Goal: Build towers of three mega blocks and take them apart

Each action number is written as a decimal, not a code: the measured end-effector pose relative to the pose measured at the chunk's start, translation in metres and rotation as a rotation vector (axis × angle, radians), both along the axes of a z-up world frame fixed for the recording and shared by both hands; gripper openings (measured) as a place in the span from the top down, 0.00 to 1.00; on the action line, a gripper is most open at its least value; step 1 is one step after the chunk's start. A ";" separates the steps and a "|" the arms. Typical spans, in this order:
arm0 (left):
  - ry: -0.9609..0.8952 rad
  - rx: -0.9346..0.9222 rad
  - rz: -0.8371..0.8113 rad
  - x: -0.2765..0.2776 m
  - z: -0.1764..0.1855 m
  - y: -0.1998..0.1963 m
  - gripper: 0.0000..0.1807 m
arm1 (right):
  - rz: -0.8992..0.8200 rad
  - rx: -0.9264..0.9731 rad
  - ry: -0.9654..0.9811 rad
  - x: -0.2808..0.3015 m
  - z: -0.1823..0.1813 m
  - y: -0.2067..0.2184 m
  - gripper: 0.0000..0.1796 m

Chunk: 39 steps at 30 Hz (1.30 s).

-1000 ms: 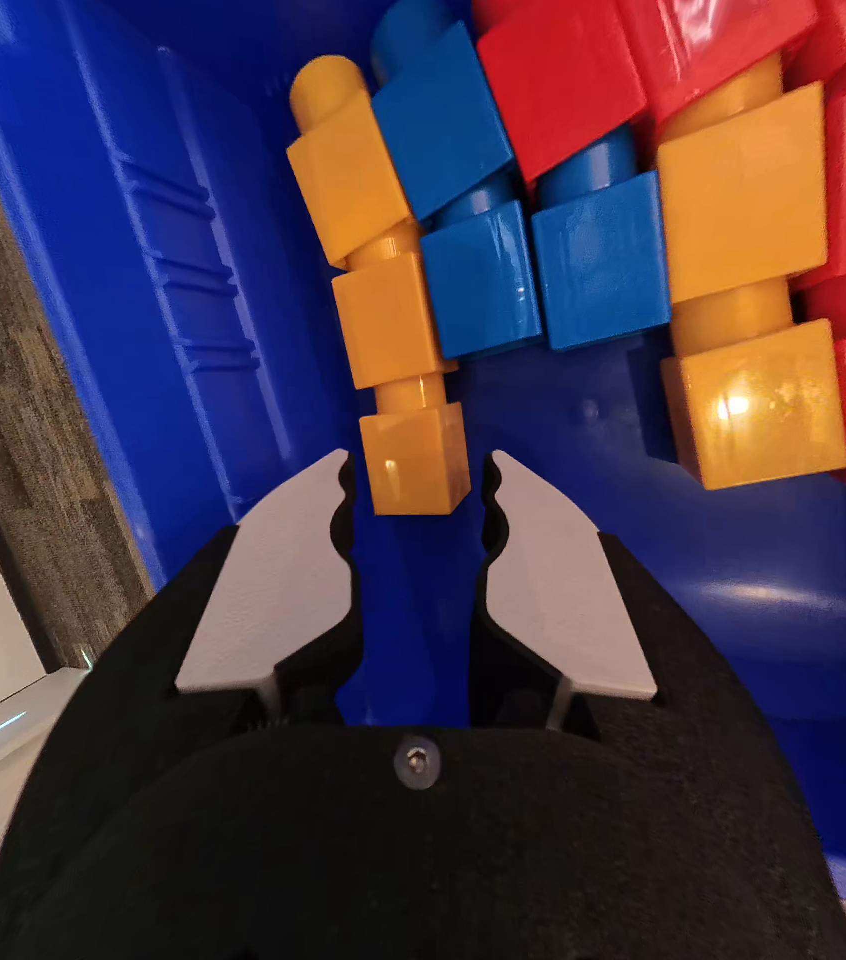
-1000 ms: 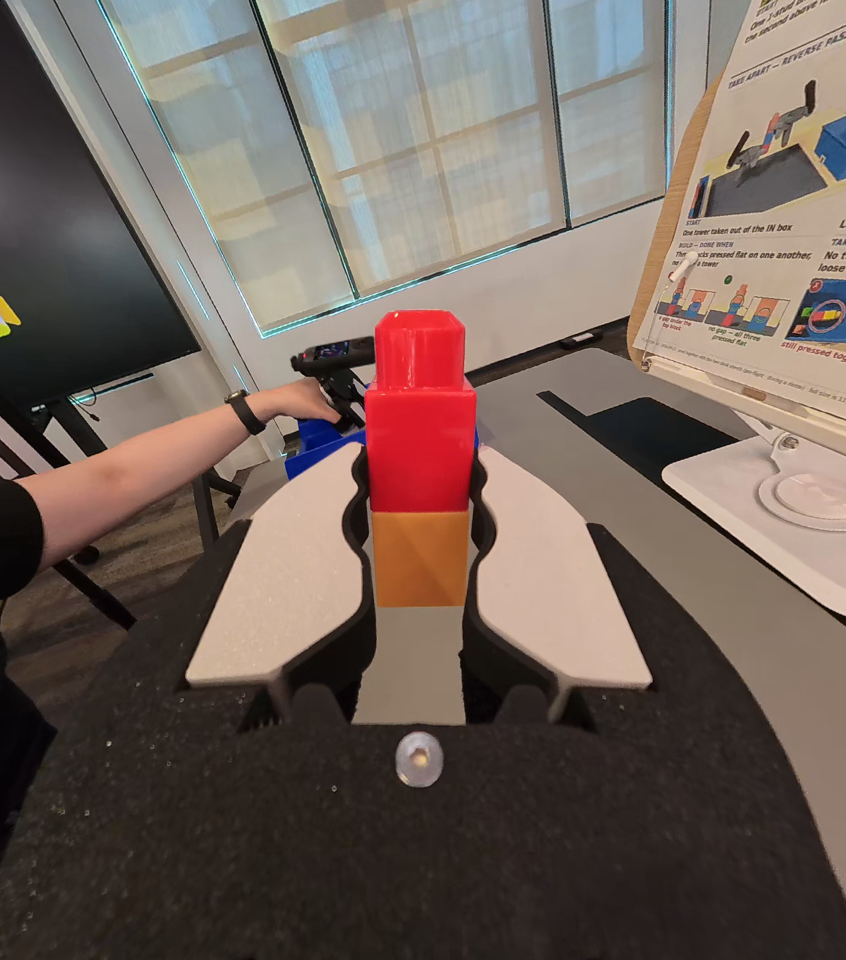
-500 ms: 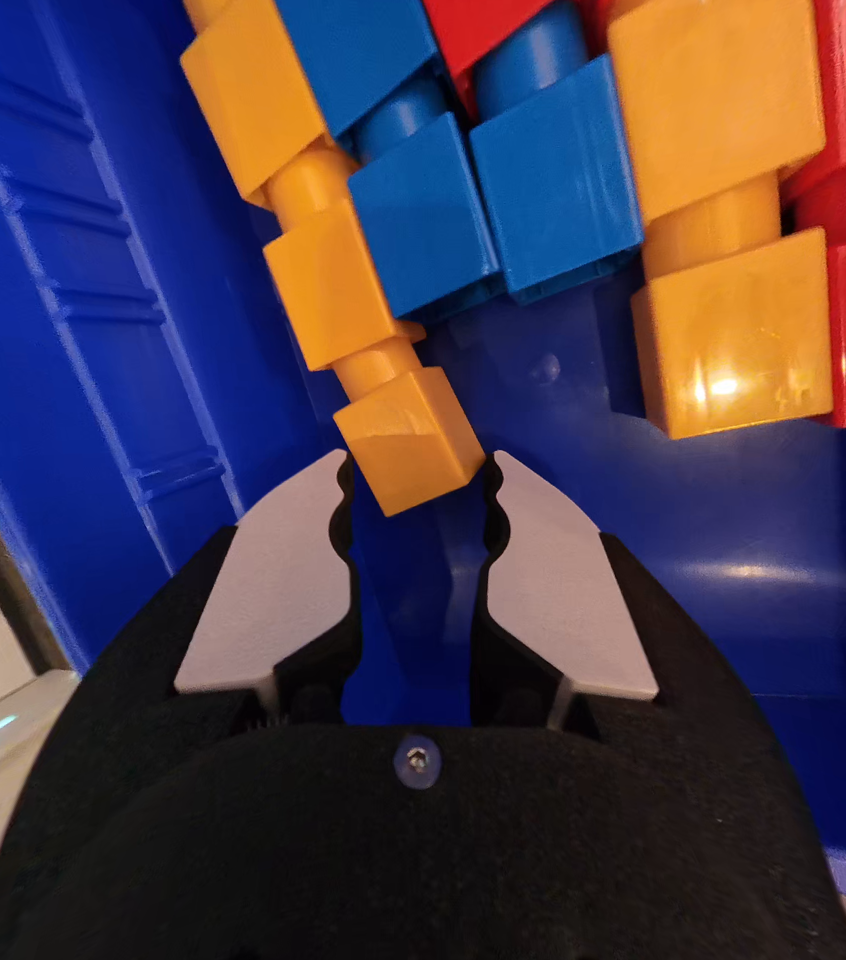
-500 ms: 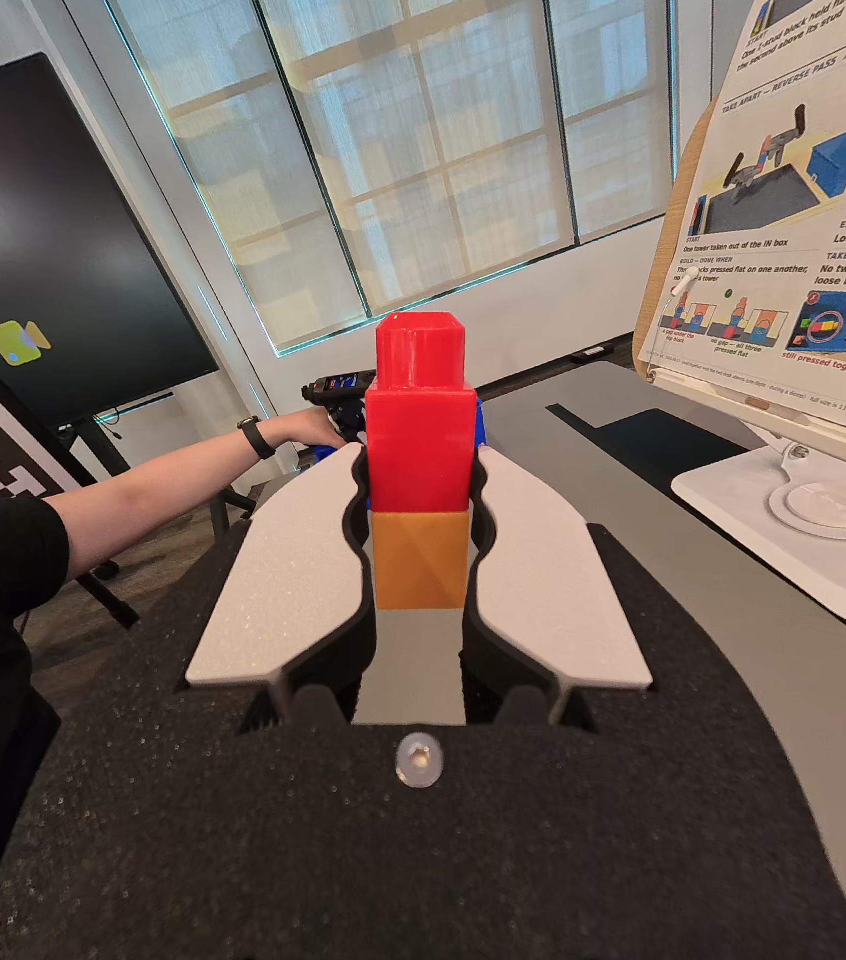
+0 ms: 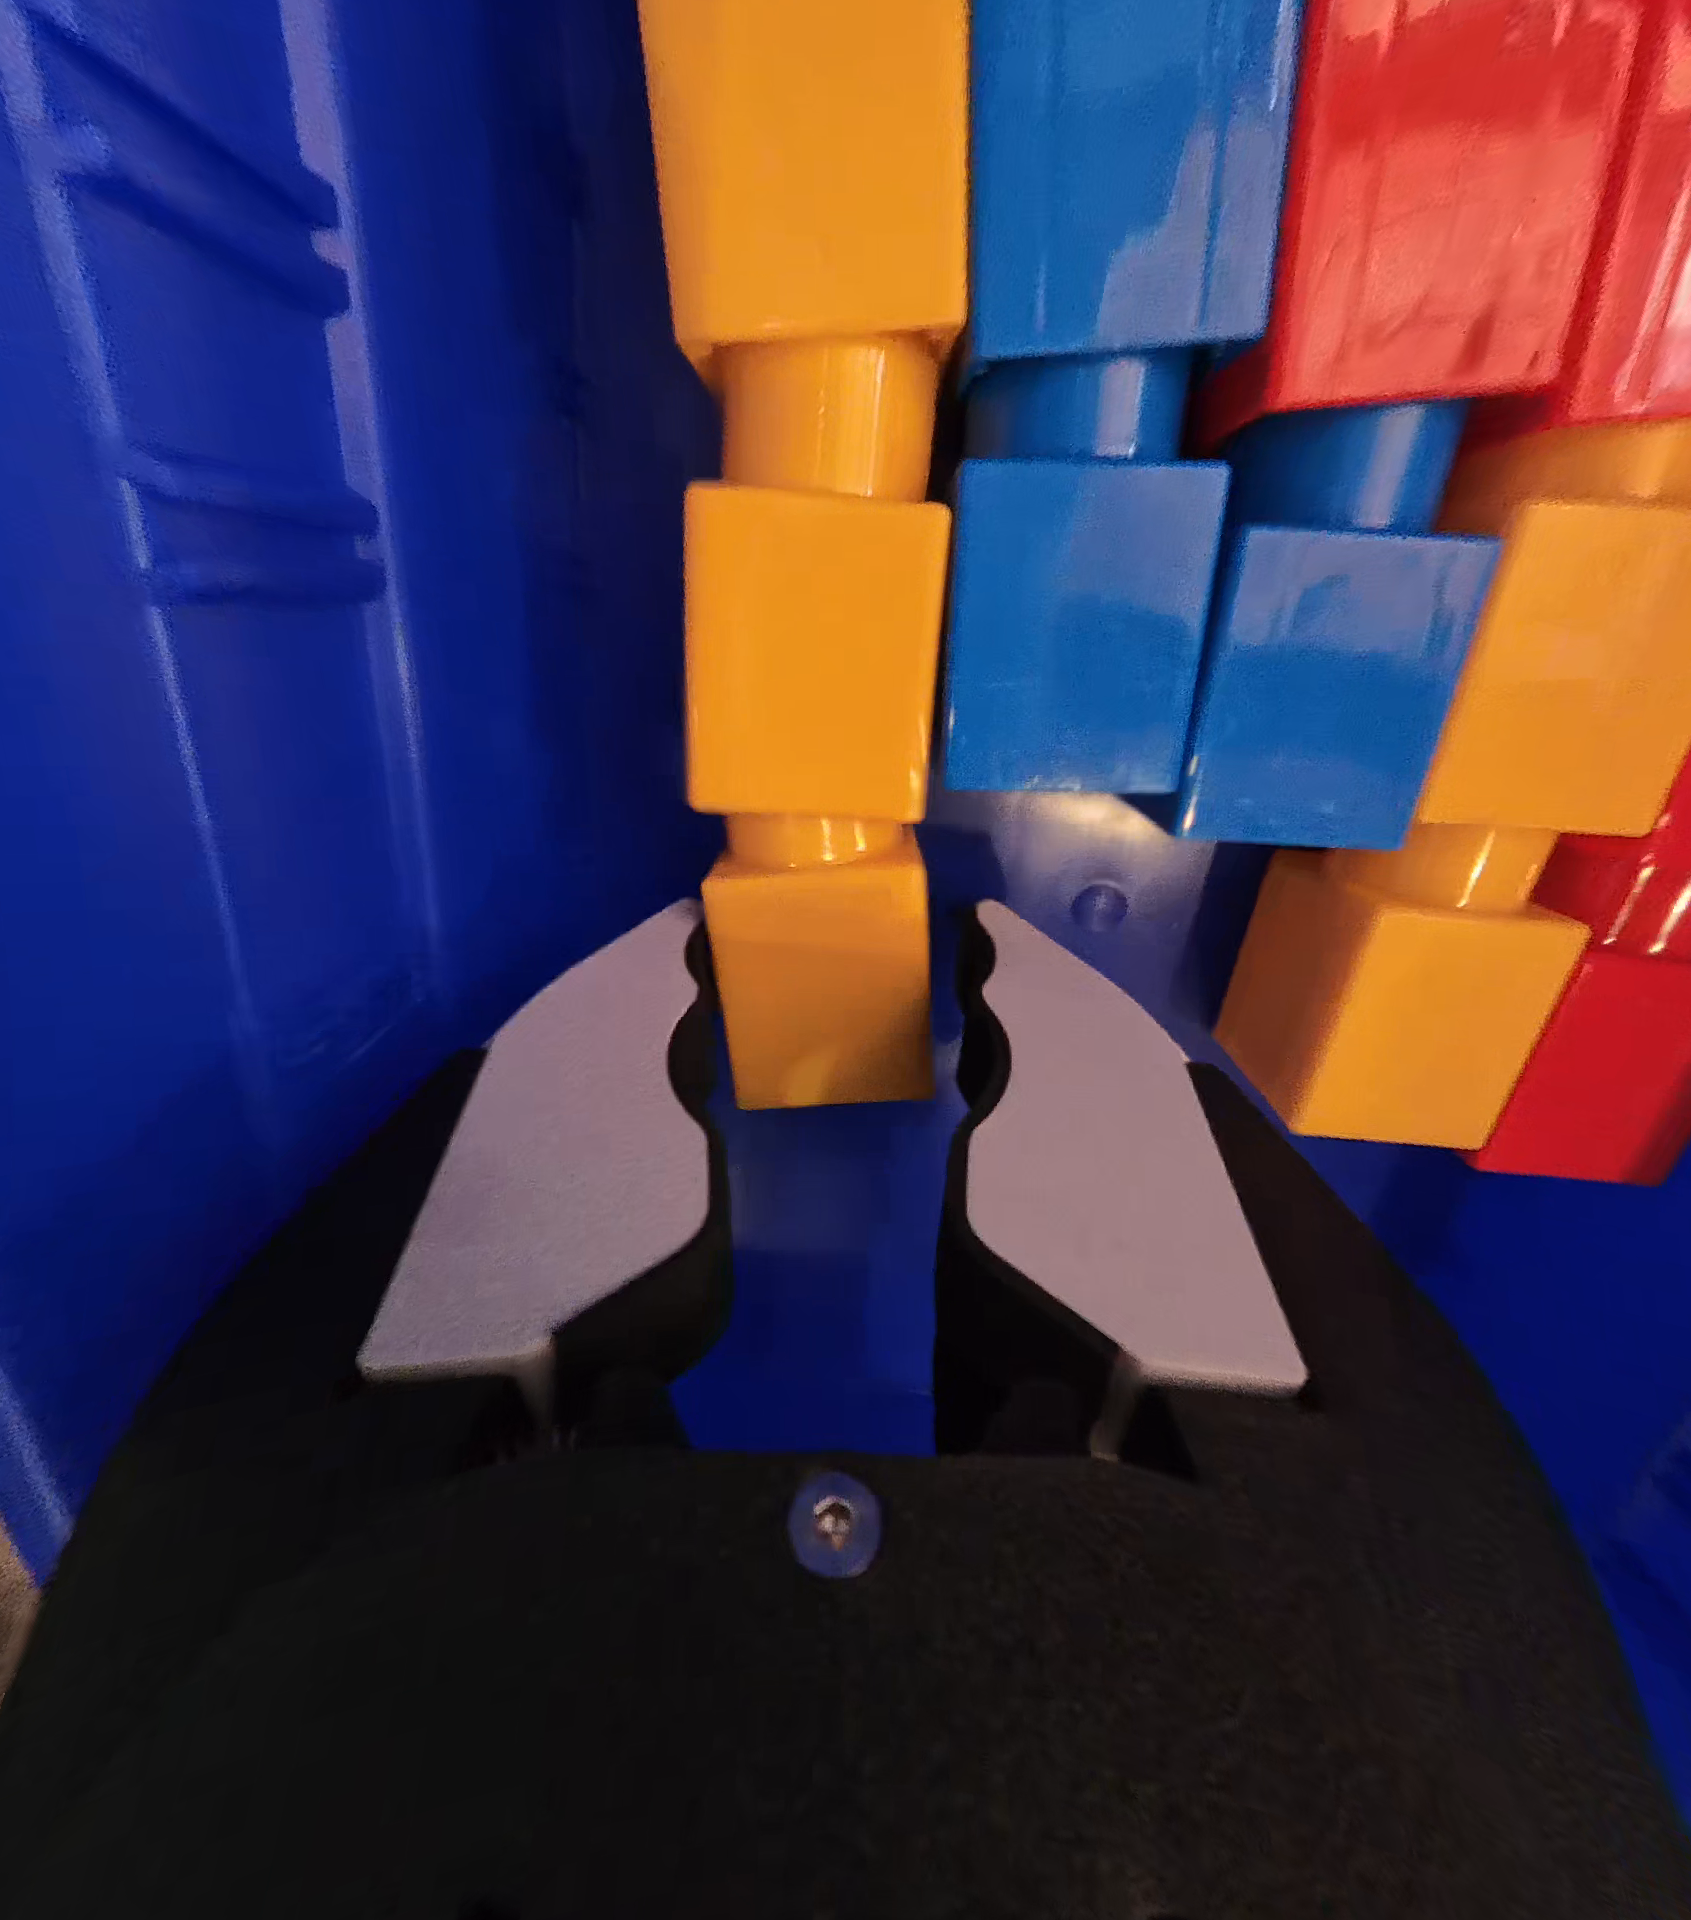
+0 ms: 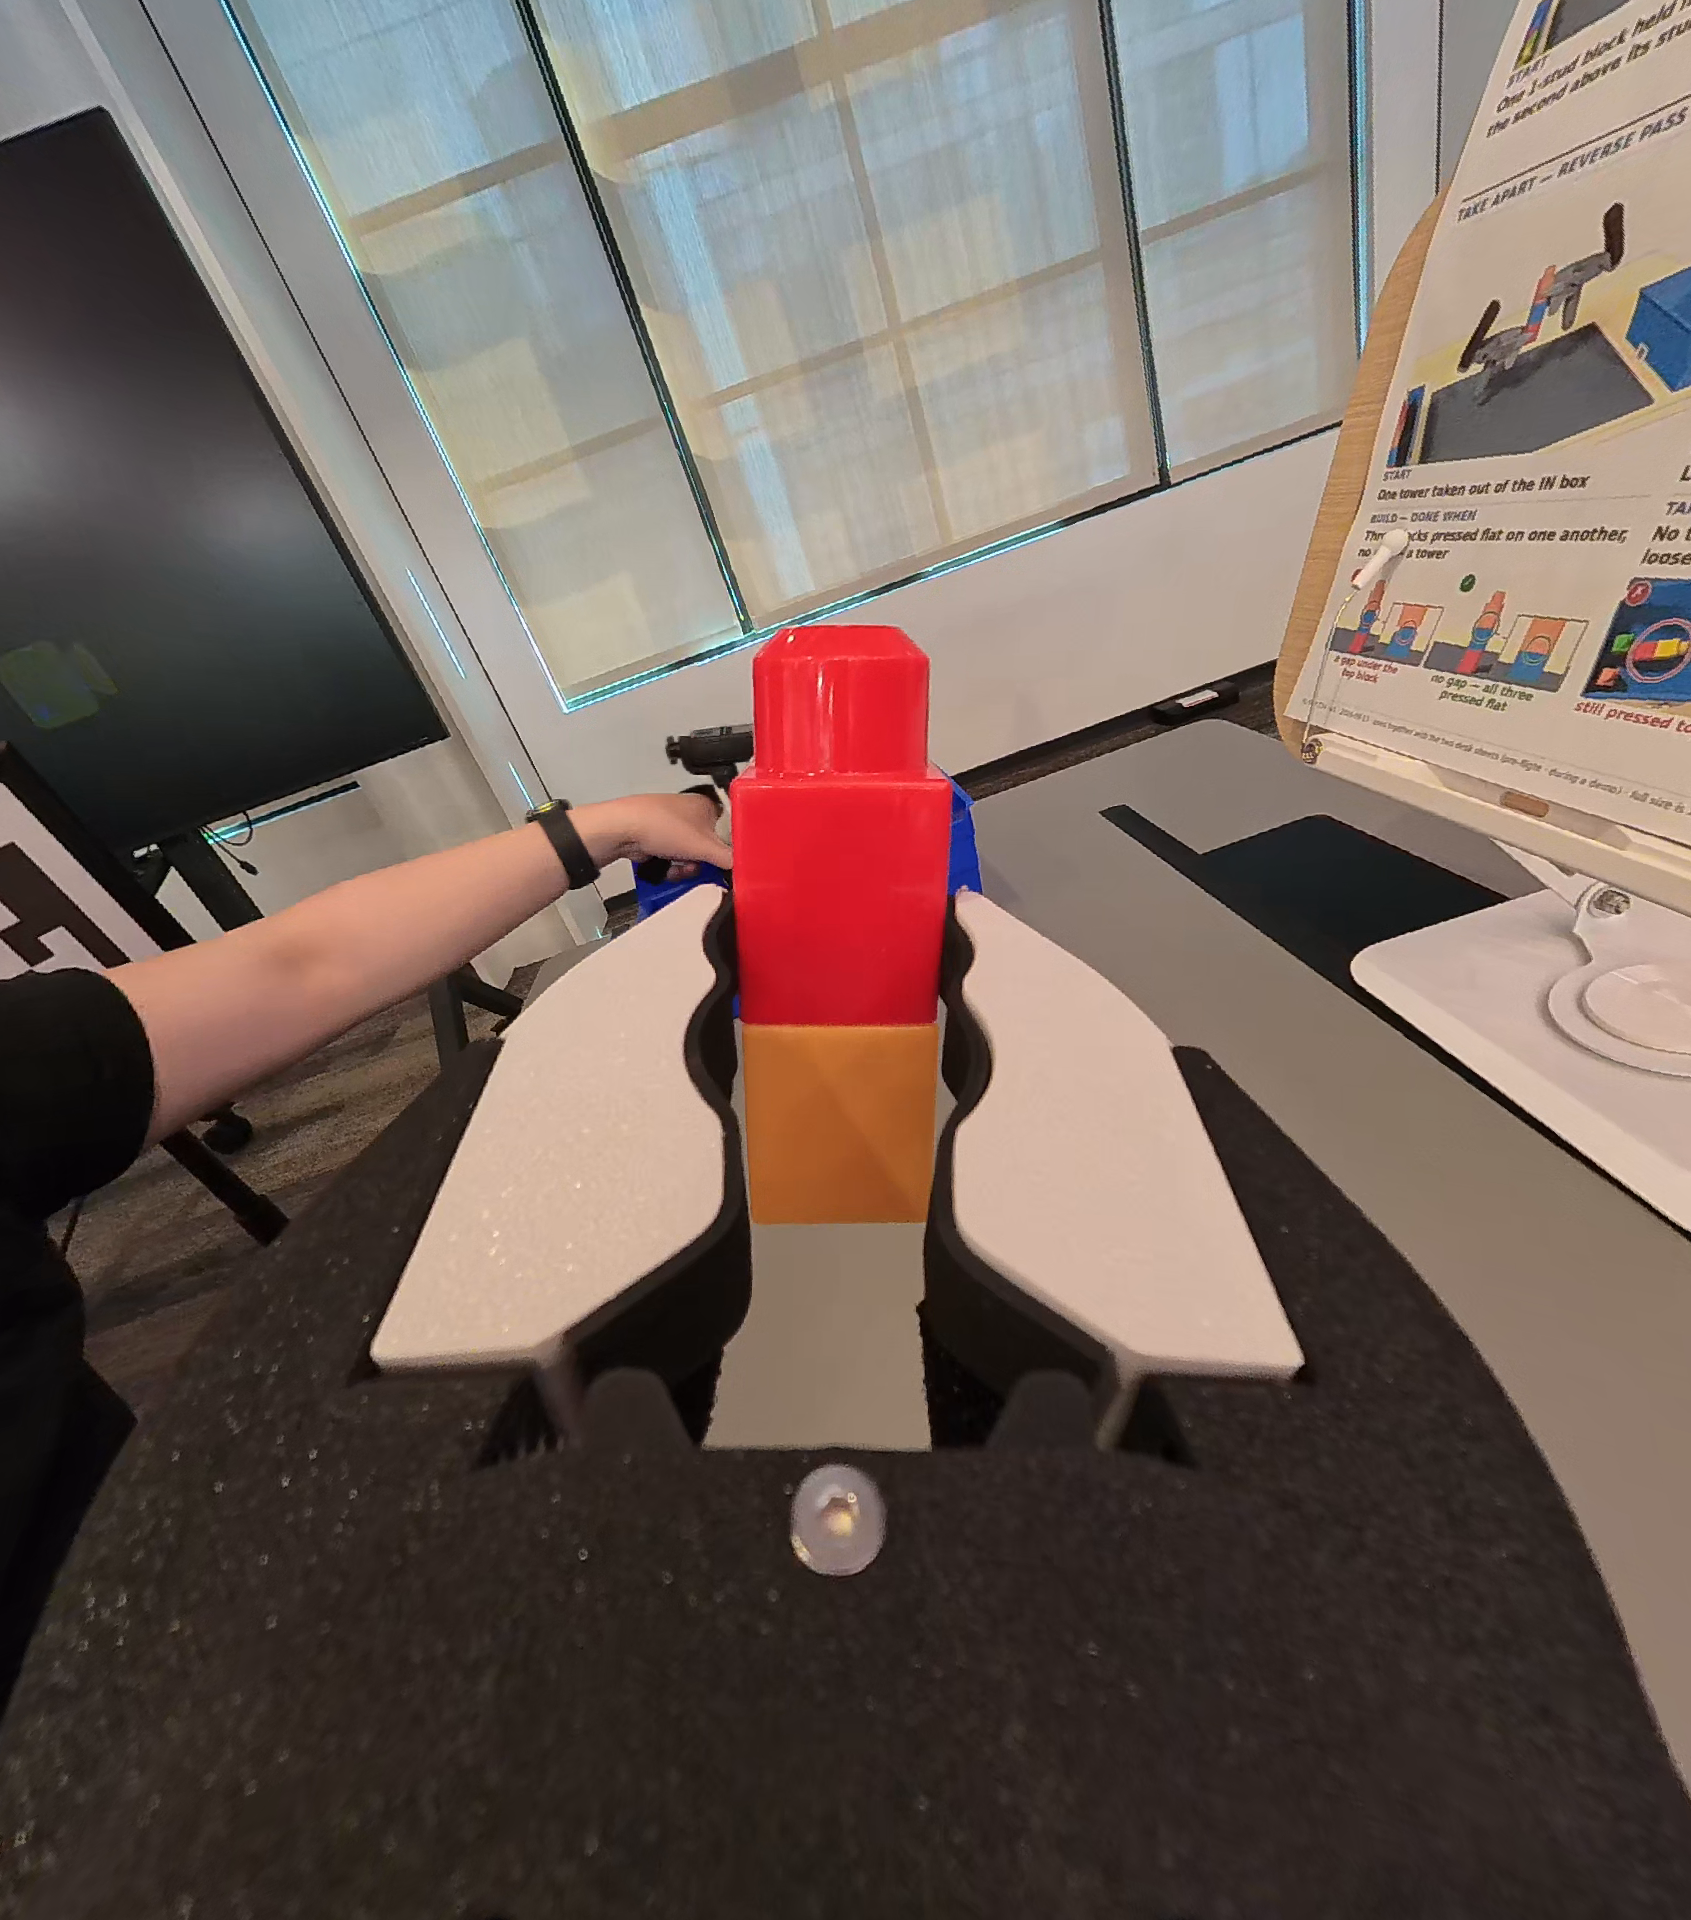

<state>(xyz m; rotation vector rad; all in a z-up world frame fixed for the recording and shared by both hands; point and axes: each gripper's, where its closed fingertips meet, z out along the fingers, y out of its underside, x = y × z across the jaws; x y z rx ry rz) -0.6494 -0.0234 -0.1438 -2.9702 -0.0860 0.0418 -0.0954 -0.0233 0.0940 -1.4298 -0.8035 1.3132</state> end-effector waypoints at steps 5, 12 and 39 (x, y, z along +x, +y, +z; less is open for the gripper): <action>-0.003 -0.045 -0.004 -0.001 0.000 -0.003 0.79 | 0.003 -0.001 0.001 0.002 0.000 0.000 0.80; -0.103 0.027 -0.035 0.004 0.022 -0.013 0.80 | 0.010 -0.008 -0.002 0.001 -0.002 0.000 0.80; -1.435 1.150 -0.765 0.386 0.321 -0.010 0.80 | 0.276 0.122 0.017 -0.113 -0.017 -0.039 0.80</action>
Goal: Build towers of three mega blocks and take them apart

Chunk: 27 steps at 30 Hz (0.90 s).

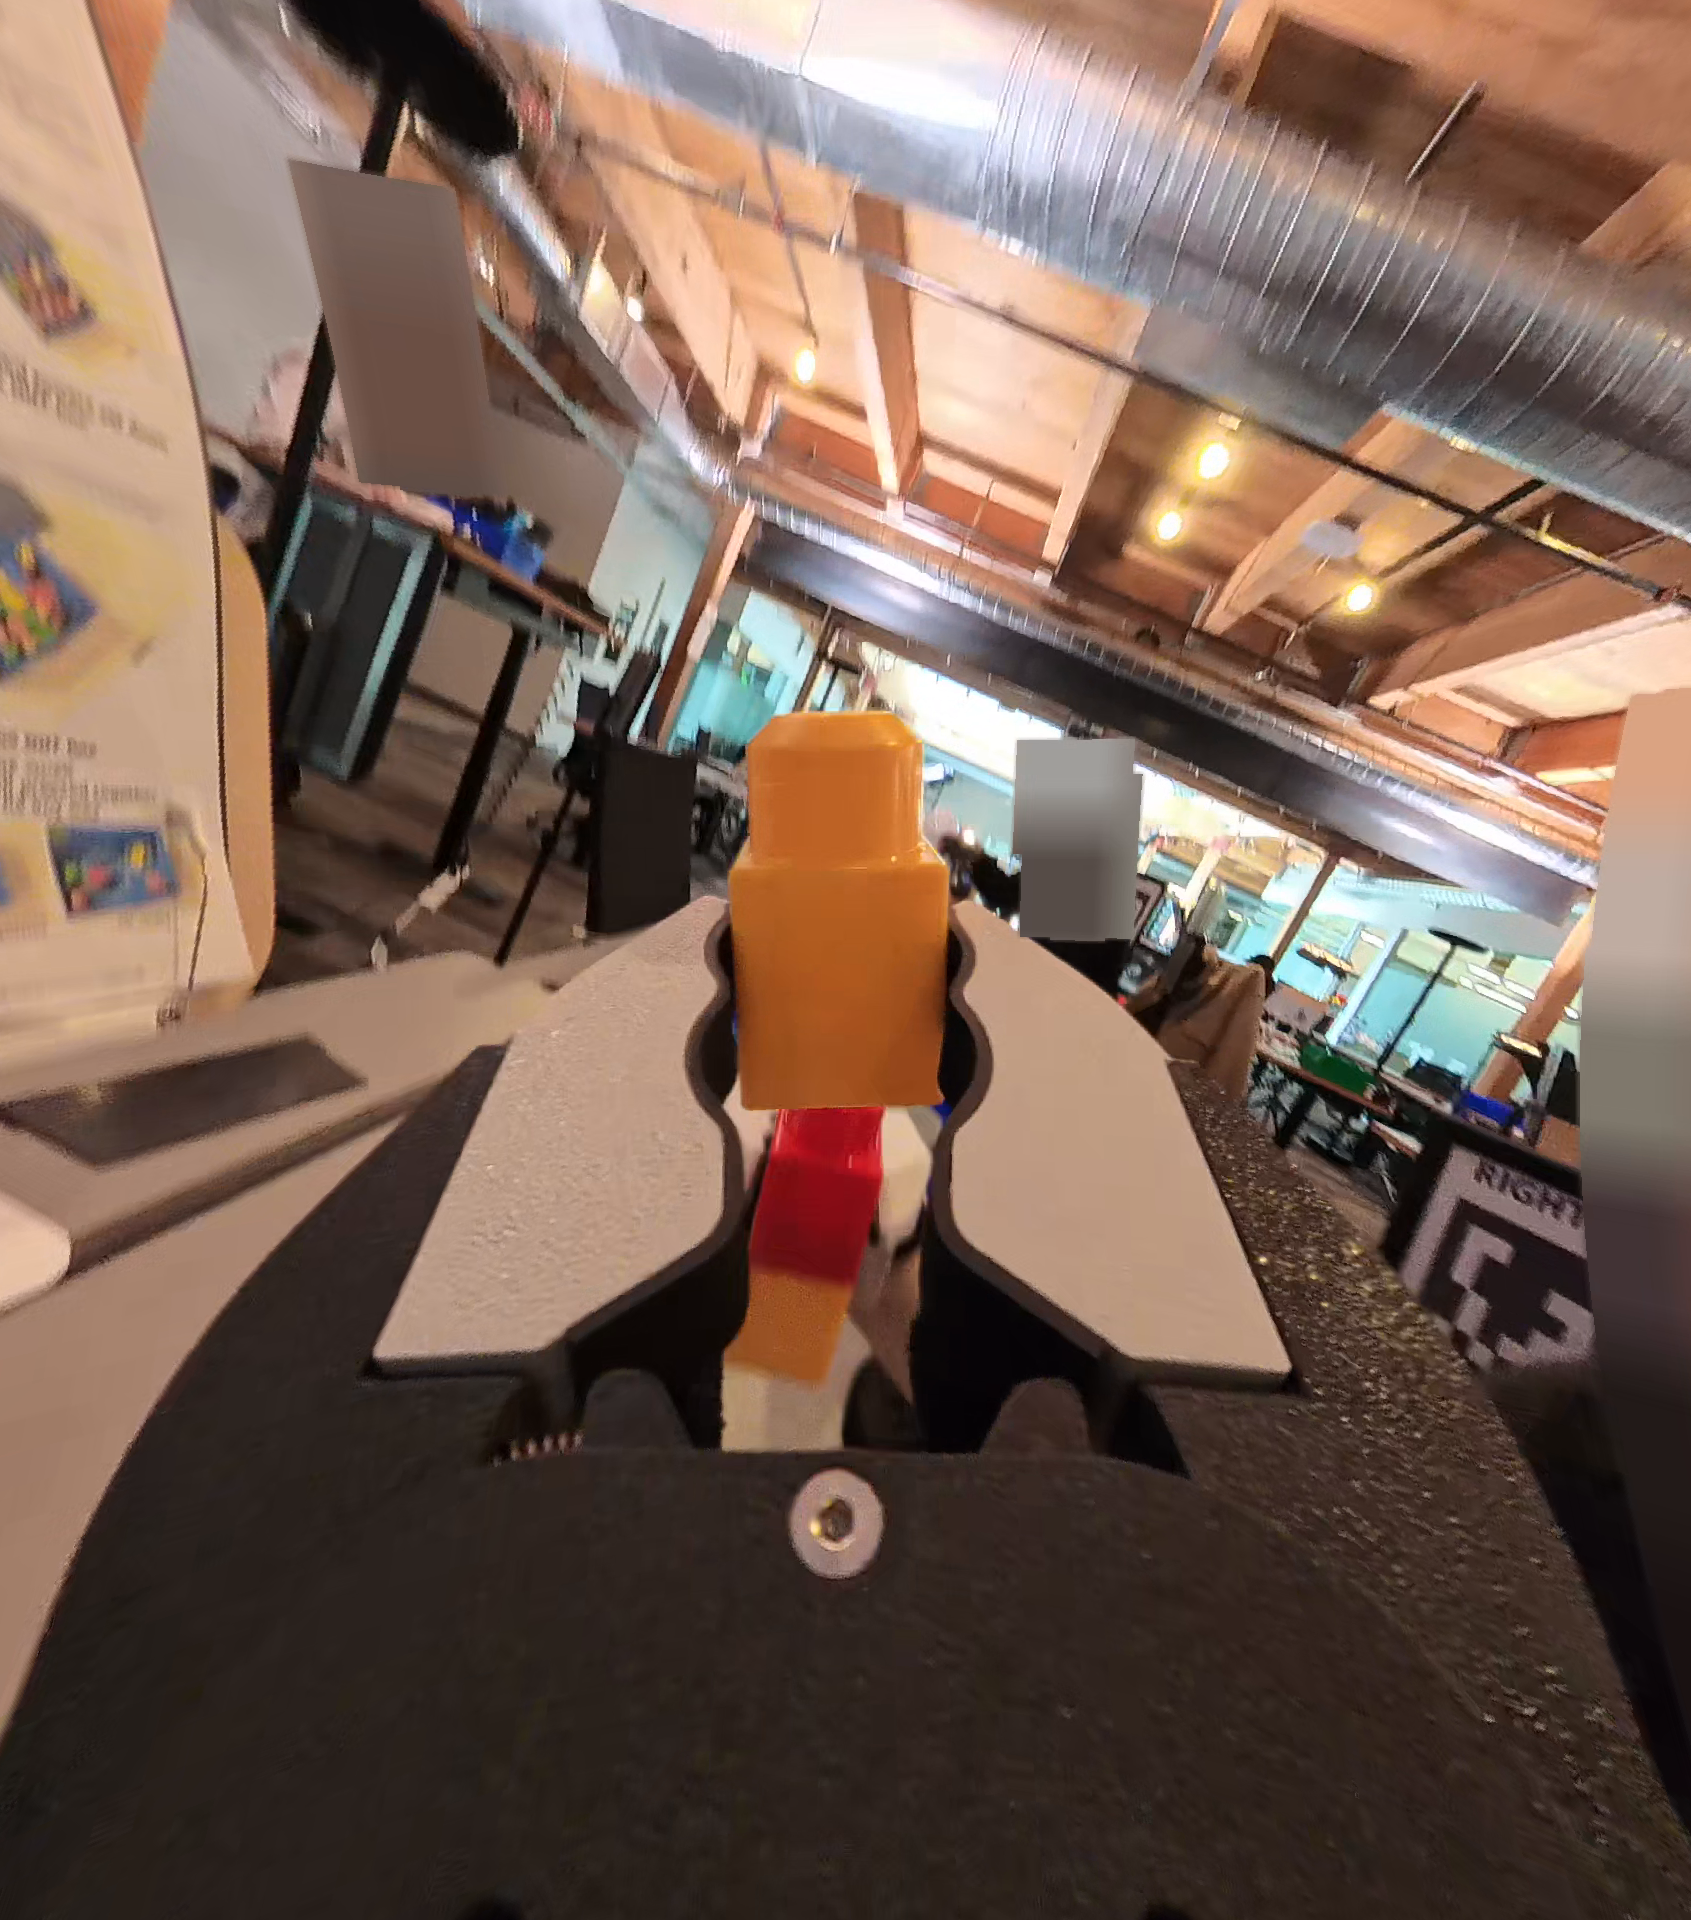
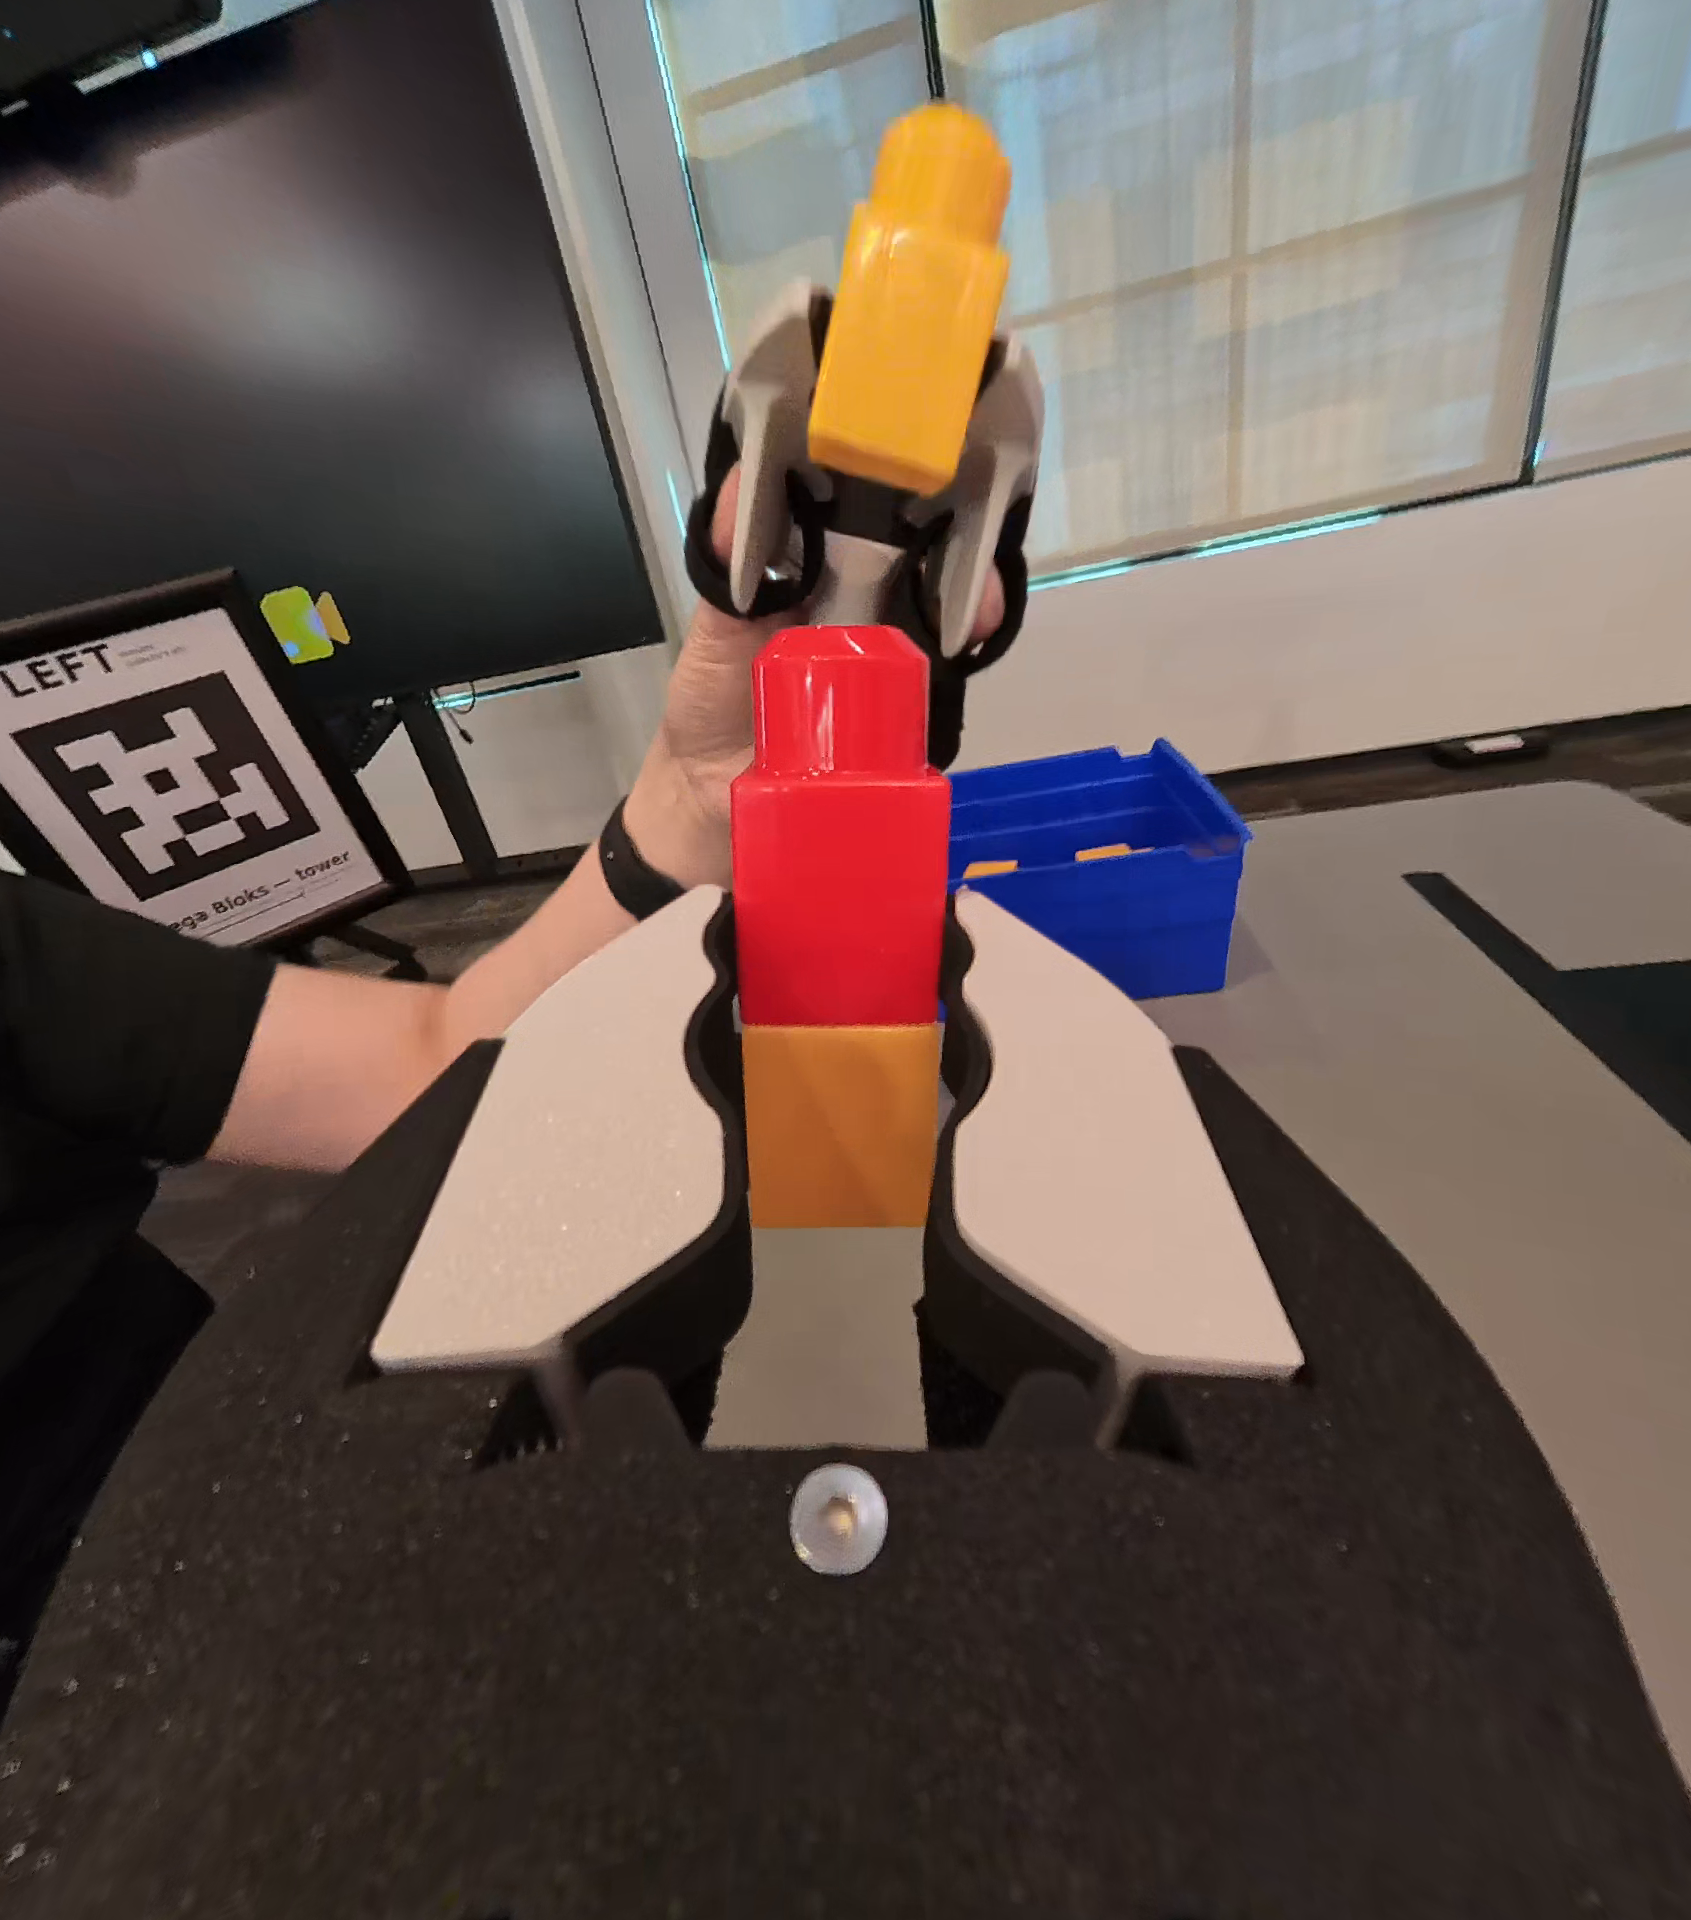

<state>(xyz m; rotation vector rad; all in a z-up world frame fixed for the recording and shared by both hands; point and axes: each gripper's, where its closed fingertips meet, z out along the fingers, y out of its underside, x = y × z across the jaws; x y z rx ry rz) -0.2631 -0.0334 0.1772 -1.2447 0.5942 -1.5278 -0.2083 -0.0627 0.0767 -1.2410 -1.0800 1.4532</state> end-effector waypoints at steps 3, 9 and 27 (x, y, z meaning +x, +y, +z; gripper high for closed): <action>-0.080 0.067 0.008 0.018 0.023 0.001 0.80 | -0.057 0.012 0.006 0.004 0.002 0.008 0.80; -0.081 0.062 0.012 0.048 0.010 0.010 0.80 | -0.041 -0.036 0.030 0.004 0.009 0.006 0.80; -0.029 0.044 -0.139 0.076 -0.010 -0.004 0.80 | -0.074 -0.063 0.040 0.005 0.023 -0.001 0.80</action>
